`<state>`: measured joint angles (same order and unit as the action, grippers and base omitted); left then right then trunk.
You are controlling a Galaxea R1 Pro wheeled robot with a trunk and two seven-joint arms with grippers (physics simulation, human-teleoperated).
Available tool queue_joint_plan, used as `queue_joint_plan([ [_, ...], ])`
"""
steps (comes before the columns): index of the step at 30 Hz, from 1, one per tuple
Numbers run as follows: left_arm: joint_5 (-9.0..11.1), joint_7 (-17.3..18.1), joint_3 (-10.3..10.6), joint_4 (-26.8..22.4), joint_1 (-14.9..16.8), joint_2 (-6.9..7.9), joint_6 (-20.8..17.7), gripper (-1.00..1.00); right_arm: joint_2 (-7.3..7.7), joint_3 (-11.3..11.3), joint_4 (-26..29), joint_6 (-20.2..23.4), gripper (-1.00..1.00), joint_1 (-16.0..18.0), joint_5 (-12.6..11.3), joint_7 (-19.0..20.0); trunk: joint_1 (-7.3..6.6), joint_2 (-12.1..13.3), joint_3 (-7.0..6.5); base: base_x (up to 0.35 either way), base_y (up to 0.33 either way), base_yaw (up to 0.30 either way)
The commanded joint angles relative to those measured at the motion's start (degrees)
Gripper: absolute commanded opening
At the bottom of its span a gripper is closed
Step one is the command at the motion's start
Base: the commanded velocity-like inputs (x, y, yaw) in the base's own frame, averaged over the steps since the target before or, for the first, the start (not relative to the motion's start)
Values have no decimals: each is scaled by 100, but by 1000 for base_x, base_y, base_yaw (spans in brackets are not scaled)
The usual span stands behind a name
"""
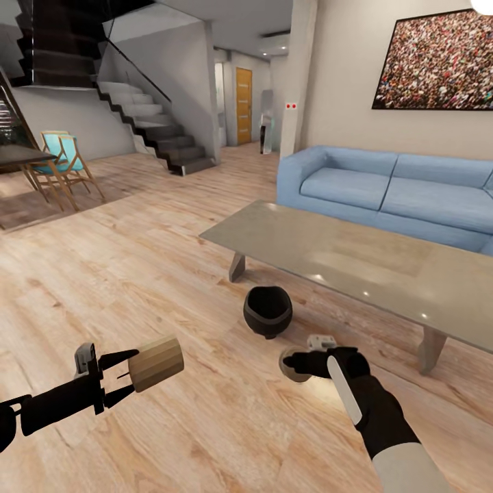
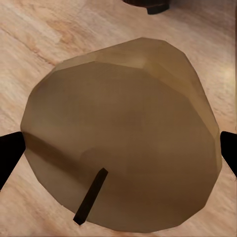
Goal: Place each of the two pumpkins and all three candles from the living room inside a cabinet in the living room (use any cabinet), then make sure every cabinet is closed, and position the cauldron so it is next to a table in the living room.
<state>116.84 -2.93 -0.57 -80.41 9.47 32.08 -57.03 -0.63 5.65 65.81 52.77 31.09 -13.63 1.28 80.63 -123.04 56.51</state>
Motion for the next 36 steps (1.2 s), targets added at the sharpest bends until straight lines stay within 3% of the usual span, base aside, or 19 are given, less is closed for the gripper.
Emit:
queue_joint_plan([
  [1, 23, -24, -4, -1, 3, 0, -20, -100, 8, 6, 49, 23, -100, 2, 14, 13, -23, 40, -13, 0, 0, 3],
  [7, 23, -24, -4, -1, 3, 0, -23, -100, 12, -10, 62, 17, -100, 2, 10, 13, -155, 280, -121, 0, 0, 0],
  [11, 20, -24, -4, -1, 3, 0, -24, -100, 7, 5, 57, 21, -100, 2, 13, 13, -155, 280, -121, 0, 0, 68],
  [21, 14, -31, -3, 166, 3, 0, -19, -100, 1, 32, 55, 23, -100, 2, 30, 3, -155, 280, -121, 24, 0, 251],
  [33, 25, -26, -19, 224, 3, 0, -18, -100, -8, 48, 63, 23, -100, 2, 48, -21, -155, 280, -113, 164, 0, 271],
  [36, 30, -24, -16, 187, 3, -1, -18, -100, -8, 50, 63, 26, -100, 2, 58, -27, -221, 401, -159, 5, 0, 271],
])
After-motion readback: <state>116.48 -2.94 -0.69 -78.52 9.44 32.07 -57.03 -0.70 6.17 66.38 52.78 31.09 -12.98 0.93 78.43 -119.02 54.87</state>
